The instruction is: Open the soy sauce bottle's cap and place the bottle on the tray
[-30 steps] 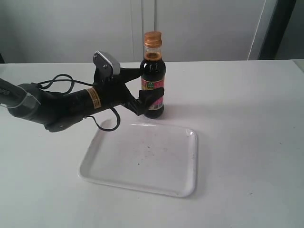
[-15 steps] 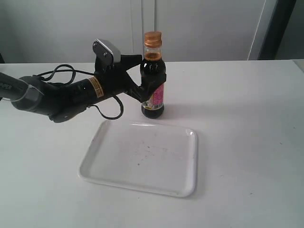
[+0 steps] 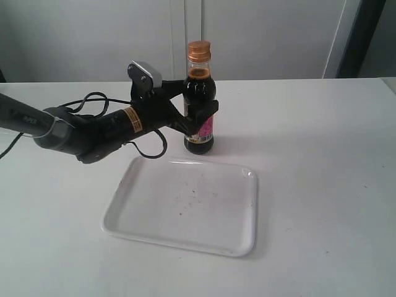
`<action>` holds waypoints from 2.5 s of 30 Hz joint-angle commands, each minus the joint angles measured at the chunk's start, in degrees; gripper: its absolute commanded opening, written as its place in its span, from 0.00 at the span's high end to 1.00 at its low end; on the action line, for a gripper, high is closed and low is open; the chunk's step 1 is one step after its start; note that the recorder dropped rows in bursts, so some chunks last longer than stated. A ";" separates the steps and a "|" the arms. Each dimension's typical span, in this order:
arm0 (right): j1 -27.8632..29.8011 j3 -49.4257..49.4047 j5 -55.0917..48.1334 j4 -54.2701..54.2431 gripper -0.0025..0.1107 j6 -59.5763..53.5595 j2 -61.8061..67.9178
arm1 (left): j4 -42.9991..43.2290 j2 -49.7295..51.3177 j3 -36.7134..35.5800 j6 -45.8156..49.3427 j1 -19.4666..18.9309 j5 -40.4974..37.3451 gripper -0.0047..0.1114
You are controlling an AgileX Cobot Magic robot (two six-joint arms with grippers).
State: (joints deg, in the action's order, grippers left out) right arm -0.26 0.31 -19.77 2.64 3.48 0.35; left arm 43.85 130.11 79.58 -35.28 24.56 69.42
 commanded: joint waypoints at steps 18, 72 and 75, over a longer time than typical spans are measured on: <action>0.26 -0.31 0.18 0.17 0.98 0.18 -0.35 | -0.54 3.46 4.50 -1.26 2.02 0.54 0.06; 0.26 -0.31 1.26 1.25 0.98 -0.74 -0.35 | 3.11 3.46 4.50 0.55 2.51 -0.47 0.96; 0.26 -0.31 3.31 1.25 0.98 -0.74 -0.35 | 3.11 3.46 4.50 0.55 2.51 -0.47 0.96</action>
State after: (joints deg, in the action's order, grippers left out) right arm -0.26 0.31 -19.07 3.26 3.26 0.35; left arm 44.84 133.71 83.94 -34.88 26.72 68.34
